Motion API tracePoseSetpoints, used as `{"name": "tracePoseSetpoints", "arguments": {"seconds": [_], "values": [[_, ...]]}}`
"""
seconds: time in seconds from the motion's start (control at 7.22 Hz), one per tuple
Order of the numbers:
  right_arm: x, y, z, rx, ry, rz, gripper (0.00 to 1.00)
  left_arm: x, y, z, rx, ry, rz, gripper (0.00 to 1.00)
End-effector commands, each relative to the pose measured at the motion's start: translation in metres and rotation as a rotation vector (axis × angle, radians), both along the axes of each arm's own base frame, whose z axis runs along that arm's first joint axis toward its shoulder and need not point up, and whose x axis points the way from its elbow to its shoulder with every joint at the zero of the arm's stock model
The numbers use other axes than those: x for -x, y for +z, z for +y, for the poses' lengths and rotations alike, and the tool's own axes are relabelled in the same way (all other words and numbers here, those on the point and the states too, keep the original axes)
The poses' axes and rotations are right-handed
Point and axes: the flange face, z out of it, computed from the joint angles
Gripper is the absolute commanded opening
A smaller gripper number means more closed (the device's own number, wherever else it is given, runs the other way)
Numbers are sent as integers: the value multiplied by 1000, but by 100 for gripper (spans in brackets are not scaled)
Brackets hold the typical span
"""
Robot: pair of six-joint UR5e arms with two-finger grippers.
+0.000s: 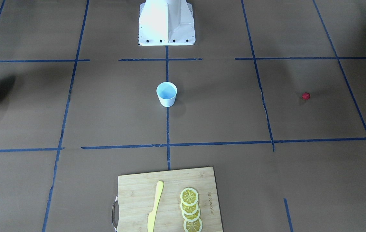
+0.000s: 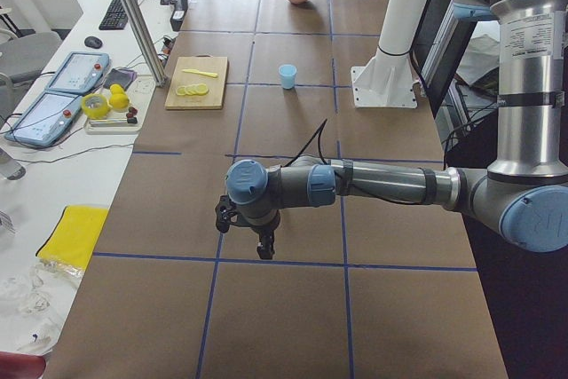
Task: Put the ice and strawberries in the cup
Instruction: 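Lower the right gripper into the pink bowl and grasp an ice cube, then carry the ice cube with the right gripper over the light-blue cup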
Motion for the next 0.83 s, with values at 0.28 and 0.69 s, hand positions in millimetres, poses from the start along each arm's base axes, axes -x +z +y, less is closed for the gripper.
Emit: {"name": "tracePoseSetpoints", "arguments": {"seconds": [0.28,0.69], "values": [[23,-146,-18,42,209,-174,0,0,-10,0,-20,0,1,100],[145,-278,-30,219,247,-343,0,1,-27,24,-47,0,2,100]]}}
